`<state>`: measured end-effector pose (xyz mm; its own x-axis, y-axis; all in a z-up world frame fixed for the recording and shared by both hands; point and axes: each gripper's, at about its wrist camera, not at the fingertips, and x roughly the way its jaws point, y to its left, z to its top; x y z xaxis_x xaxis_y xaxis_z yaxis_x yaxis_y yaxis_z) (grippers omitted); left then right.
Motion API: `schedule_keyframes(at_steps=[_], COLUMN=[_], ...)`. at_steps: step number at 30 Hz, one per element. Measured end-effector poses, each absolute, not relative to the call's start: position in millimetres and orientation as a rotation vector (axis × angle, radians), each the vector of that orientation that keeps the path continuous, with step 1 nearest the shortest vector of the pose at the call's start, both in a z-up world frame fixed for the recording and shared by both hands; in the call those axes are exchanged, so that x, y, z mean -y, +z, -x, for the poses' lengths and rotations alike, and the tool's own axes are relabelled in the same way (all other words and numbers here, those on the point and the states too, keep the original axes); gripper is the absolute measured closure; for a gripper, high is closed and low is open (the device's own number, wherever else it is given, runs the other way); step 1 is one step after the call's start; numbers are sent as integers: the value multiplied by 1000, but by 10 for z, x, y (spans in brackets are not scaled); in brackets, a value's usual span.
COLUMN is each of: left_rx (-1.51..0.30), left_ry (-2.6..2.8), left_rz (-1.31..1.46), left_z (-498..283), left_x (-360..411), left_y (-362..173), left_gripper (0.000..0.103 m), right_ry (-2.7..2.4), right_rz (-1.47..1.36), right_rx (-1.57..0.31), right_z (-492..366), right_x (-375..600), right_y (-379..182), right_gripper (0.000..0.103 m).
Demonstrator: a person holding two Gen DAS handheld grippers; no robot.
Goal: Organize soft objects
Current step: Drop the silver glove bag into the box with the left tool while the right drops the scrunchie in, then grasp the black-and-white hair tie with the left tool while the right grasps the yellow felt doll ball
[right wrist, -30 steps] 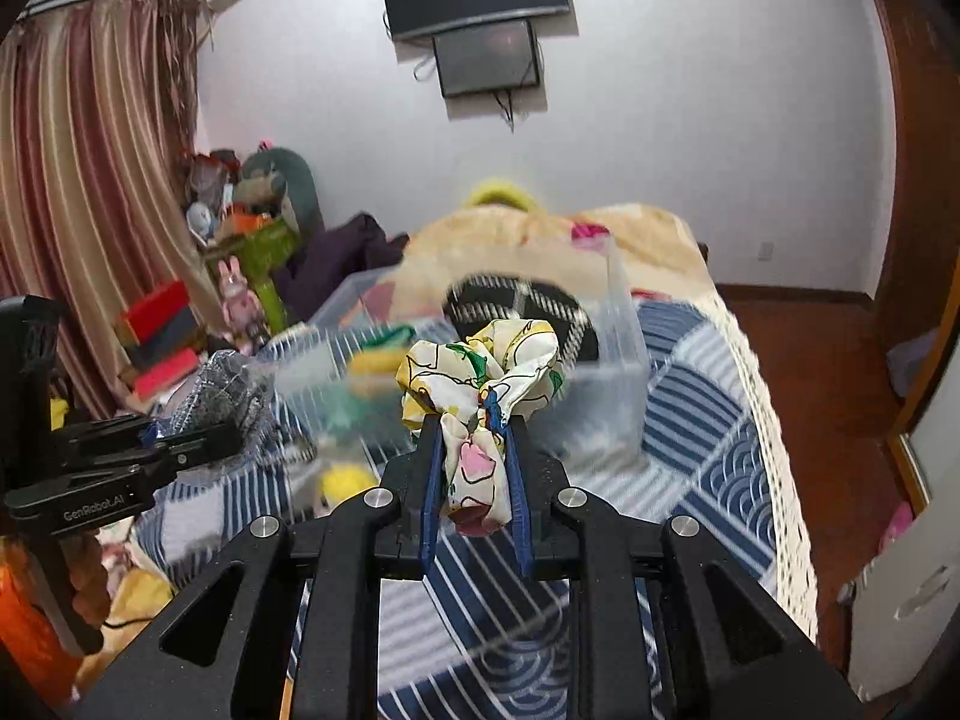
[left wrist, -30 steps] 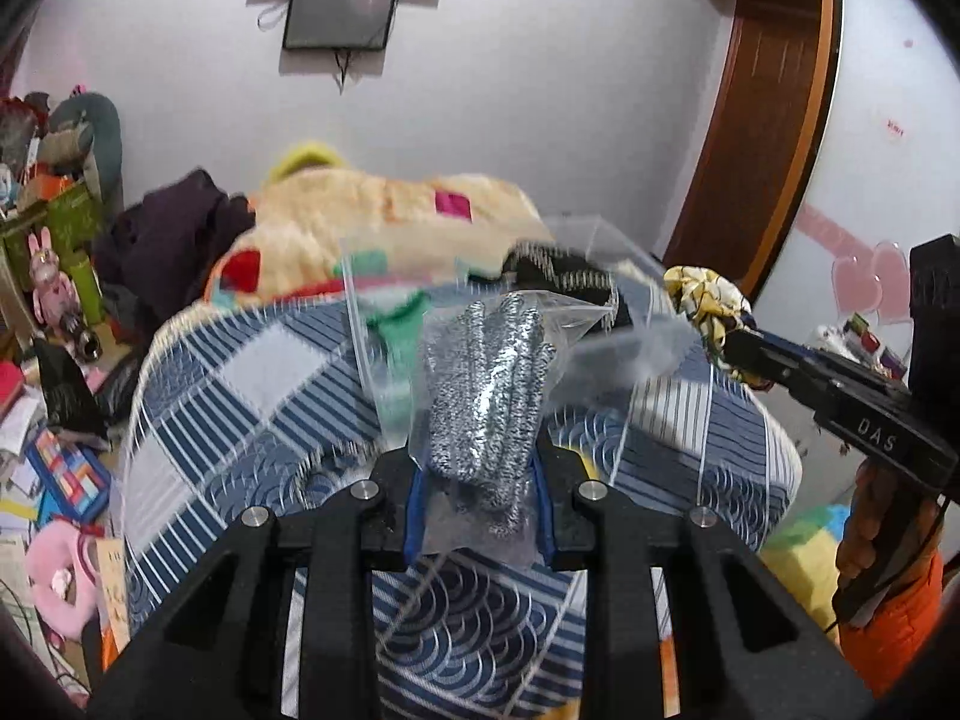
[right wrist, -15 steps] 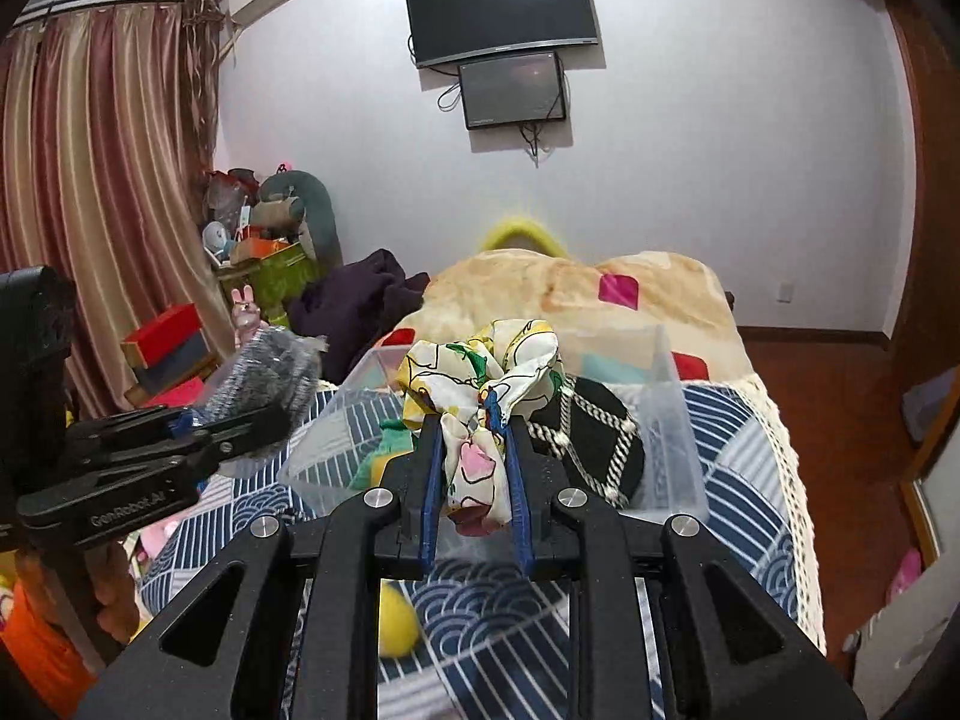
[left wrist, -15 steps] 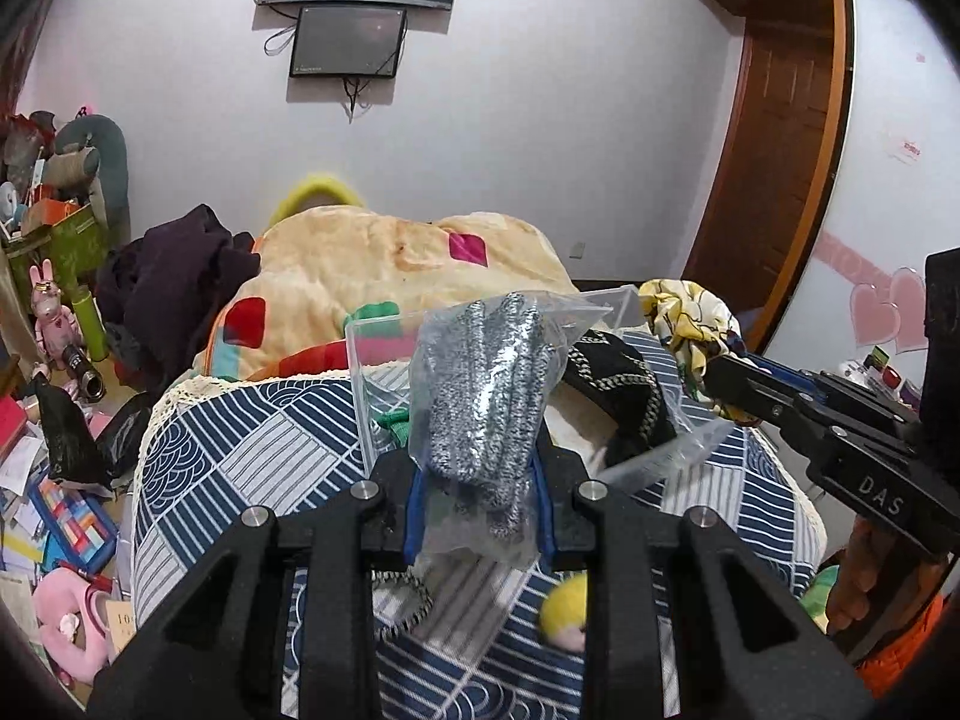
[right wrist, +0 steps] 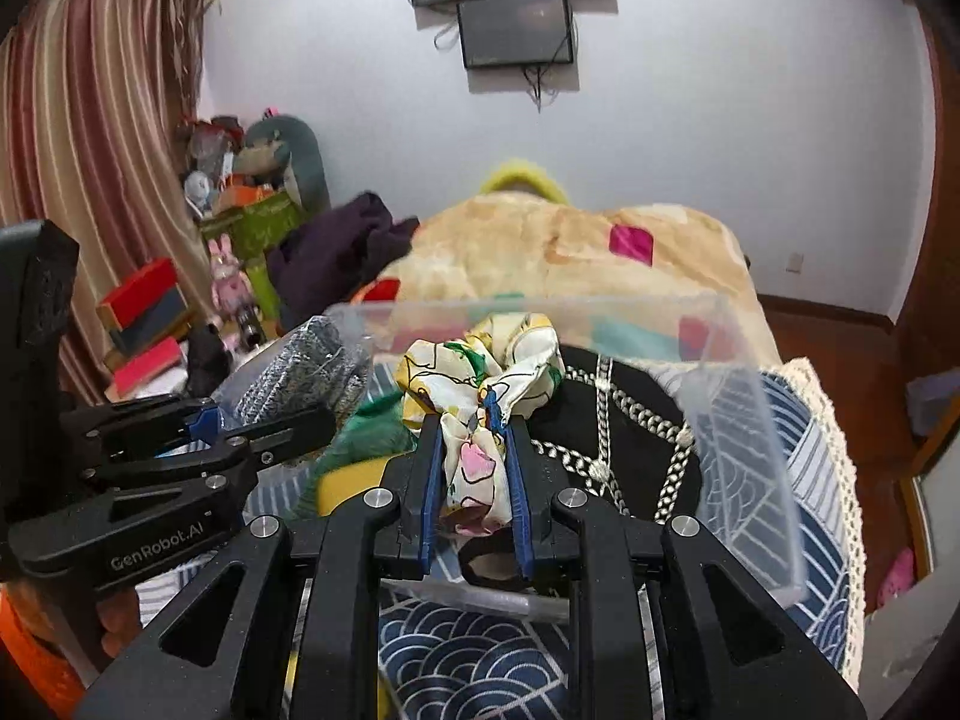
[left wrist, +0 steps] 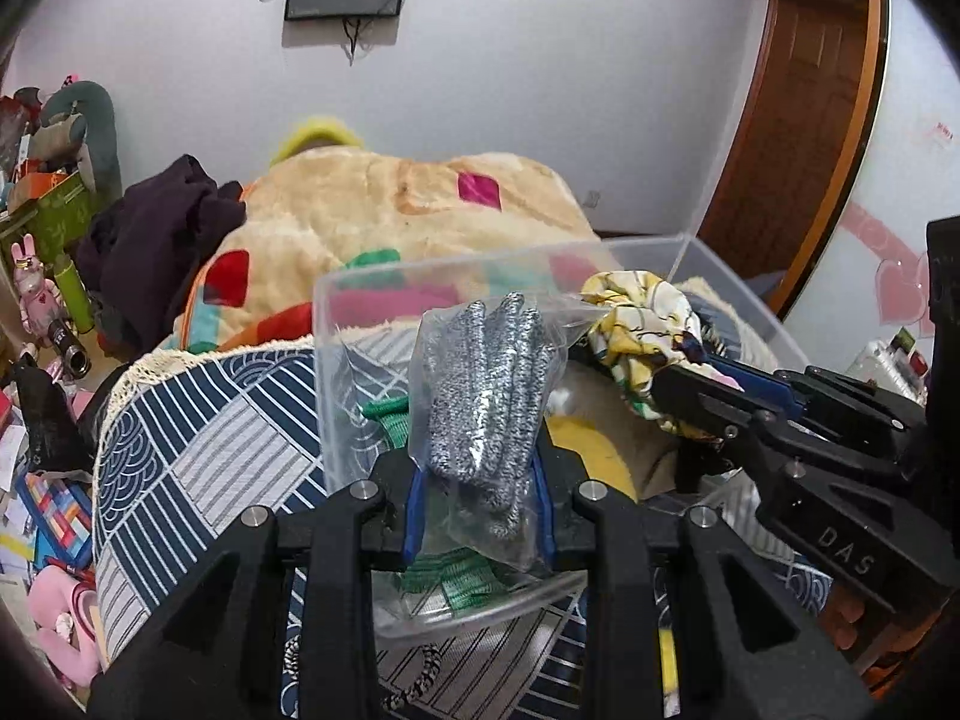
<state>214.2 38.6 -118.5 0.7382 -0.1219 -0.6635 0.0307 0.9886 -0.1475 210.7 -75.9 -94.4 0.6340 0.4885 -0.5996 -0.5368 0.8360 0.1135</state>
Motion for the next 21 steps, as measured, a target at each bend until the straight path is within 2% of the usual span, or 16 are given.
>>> schedule_keyframes(at_steps=[5, 7, 11, 13, 15, 19, 20, 21], left_rx=[-769, -770, -748, -732, -706, -643, -630, -621], left_ry=[-83, -83, -83, -86, -85, -77, -73, -68], left_rz=[111, 108, 117, 121, 118, 82, 77, 73], left_z=[-2177, -2154, -2069, -2012, -1935, -1719, -1674, -1629], left_x=[-342, -347, -369, -384, -399, -410, -419, -443], left_y=[-1263, -1250, -1170, -1107, -1015, -828, -798, -772], left_gripper=[73, 71, 59, 56, 52, 29, 26, 26], right_ry=[589, 595, 596, 603, 598, 602, 603, 606], right_rz=[114, 118, 106, 89, 81, 71, 69, 65], right_rx=[-679, -684, -674, -663, -640, -611, -602, -590], right_z=[-2090, -2094, -2073, -2043, -2006, -1935, -1908, -1871], right_x=[766, 780, 820, 851, 900, 953, 965, 987], right_y=[-1011, -1007, -965, -922, -858, -732, -703, -670], right_gripper=[83, 78, 65, 52, 48, 47, 45, 37])
